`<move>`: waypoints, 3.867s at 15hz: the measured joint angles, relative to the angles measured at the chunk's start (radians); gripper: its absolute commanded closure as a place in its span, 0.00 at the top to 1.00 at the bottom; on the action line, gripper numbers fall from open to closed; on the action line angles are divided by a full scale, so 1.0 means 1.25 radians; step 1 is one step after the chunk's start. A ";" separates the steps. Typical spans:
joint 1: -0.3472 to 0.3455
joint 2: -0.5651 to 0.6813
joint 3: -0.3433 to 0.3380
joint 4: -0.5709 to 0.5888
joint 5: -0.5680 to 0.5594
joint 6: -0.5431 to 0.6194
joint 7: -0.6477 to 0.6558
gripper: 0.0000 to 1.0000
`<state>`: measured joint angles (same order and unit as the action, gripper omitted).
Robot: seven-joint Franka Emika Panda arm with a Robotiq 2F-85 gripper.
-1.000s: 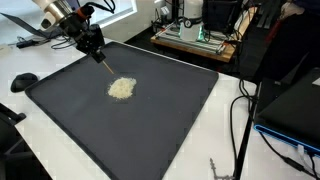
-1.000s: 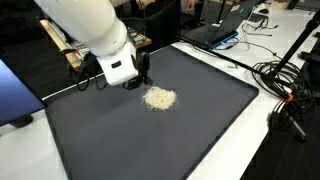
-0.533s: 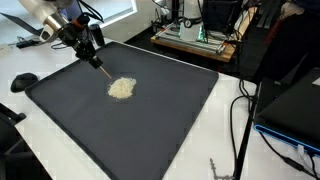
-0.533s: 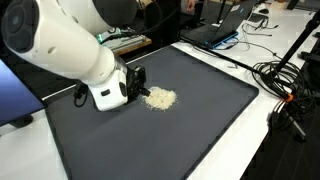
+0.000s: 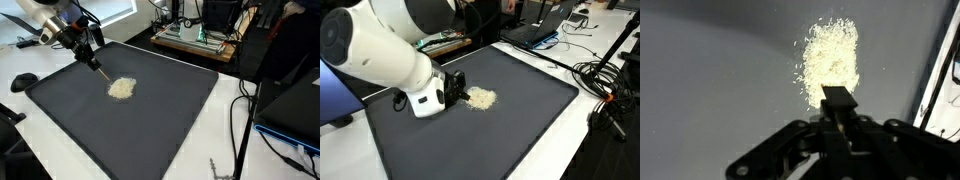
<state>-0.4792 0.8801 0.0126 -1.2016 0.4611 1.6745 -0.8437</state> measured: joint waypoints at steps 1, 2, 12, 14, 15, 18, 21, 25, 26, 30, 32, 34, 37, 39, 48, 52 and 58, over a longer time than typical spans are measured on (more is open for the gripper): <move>-0.004 -0.005 0.000 0.000 0.004 0.000 0.000 0.03; -0.009 -0.012 0.000 -0.002 0.004 0.000 0.000 0.03; -0.002 -0.220 -0.005 -0.271 0.004 0.159 -0.011 0.03; 0.006 -0.271 -0.007 -0.348 0.004 0.212 -0.022 0.03; 0.011 -0.297 -0.009 -0.389 0.004 0.241 -0.031 0.03; 0.020 -0.366 -0.013 -0.512 0.007 0.337 -0.072 0.03; 0.022 -0.429 -0.013 -0.641 0.054 0.437 -0.146 0.03; 0.033 -0.512 -0.012 -0.810 0.218 0.558 -0.302 0.03; 0.041 -0.531 -0.012 -0.847 0.273 0.582 -0.349 0.03; 0.091 -0.602 -0.020 -0.955 0.495 0.662 -0.529 0.03; 0.131 -0.630 -0.028 -0.993 0.545 0.714 -0.570 0.03; 0.171 -0.652 -0.022 -1.021 0.561 0.782 -0.578 0.03; 0.213 -0.673 0.011 -1.054 0.552 0.894 -0.557 0.03; 0.238 -0.679 0.029 -1.067 0.514 0.954 -0.510 0.03; 0.297 -0.663 -0.008 -1.112 -0.041 1.057 -0.082 0.03; 0.298 -0.662 -0.044 -1.104 -0.312 1.052 0.091 0.03; 0.334 -0.698 -0.053 -1.021 -0.637 0.895 0.347 0.03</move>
<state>-0.0622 0.0070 -0.0539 -2.4776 -0.3346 2.7927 -0.4101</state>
